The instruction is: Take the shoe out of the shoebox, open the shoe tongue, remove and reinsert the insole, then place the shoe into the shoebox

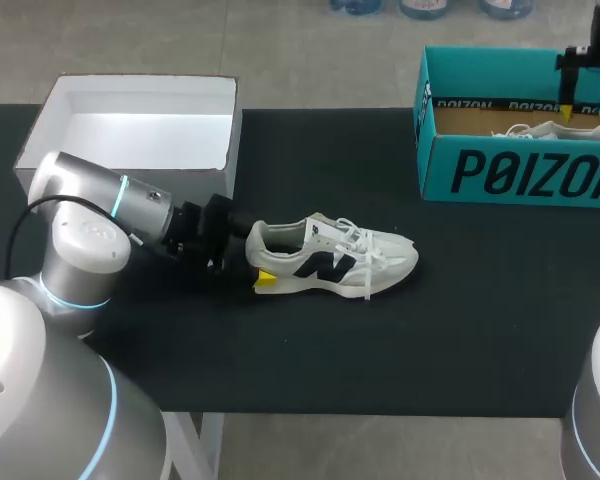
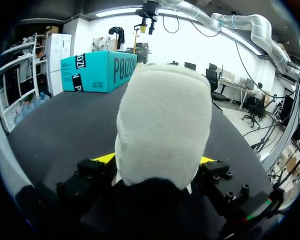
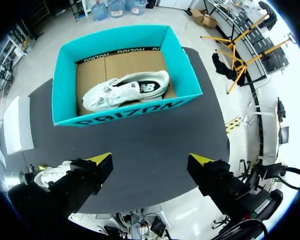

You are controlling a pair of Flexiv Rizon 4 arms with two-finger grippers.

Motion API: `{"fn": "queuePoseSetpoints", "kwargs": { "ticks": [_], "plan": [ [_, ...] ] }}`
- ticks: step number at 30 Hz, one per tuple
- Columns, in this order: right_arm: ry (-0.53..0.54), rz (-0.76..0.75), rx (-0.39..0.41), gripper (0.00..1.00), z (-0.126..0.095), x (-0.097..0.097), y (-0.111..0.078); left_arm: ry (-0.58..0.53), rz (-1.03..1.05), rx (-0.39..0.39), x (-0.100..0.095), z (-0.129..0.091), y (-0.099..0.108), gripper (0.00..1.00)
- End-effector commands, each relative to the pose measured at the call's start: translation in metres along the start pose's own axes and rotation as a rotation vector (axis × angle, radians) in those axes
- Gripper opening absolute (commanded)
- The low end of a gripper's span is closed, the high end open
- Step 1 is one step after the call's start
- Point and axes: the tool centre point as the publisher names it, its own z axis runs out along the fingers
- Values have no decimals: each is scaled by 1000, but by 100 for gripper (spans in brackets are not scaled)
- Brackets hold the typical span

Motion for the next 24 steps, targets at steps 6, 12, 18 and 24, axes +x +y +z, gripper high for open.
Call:
{"fn": "queuePoseSetpoints", "kwargs": {
  "ticks": [6, 12, 18, 24],
  "plan": [
    [35, -55, -11, 100, 10, 26, -78, 1, 1, 0, 0, 1, 1, 0],
    [10, -166, -17, 100, 18, 56, -125, 1, 1, 0, 0, 1, 1, 0],
    [13, -218, 9, 100, 20, 71, -149, 1, 1, 0, 0, 1, 1, 0],
    [-11, -234, 8, 100, 22, 84, -162, 1, 1, 0, 0, 1, 1, 0]
  ]
}}
